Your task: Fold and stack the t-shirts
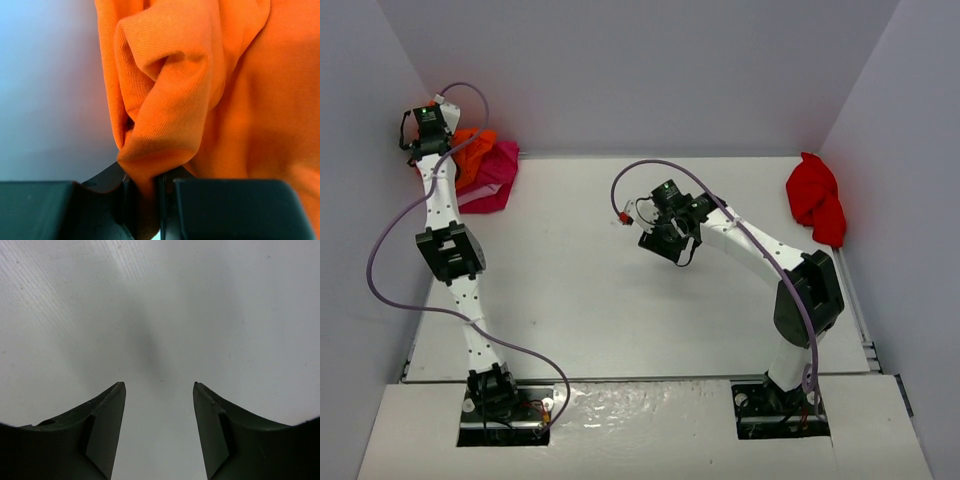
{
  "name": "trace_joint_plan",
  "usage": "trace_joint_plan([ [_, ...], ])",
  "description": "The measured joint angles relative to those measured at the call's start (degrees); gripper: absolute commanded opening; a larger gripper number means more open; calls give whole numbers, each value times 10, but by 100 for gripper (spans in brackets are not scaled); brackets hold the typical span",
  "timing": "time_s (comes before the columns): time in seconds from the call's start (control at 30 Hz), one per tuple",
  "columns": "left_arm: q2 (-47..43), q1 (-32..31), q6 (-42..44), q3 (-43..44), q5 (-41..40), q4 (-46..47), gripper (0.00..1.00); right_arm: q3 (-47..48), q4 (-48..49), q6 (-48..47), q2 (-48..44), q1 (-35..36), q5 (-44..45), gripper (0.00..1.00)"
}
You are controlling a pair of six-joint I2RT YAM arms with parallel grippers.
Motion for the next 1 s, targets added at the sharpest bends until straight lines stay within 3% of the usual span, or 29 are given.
trace_joint_plan([
  [0.1, -12, -8, 5, -29, -1, 10, 1, 0, 0, 0, 1, 0, 0, 60],
  [0.17, -13, -16, 4, -33, -9, 11, 63, 0, 1, 0, 1, 0, -1, 60],
  [0.23, -13, -24, 0, -33, -16, 12, 97, 0, 2, 0, 1, 0, -3, 61],
  [0.63, -40, -34, -21, -31, -69, 71, 97, -10, 11, 0, 1, 0, -4, 61],
  [0.9, -138, -32, -27, -41, -83, 103, 97, -18, 18, -1, -7, -2, 3, 67],
  [1.0, -202, -32, -63, -84, -57, 90, 97, -20, 29, -1, -16, -10, 30, 68],
])
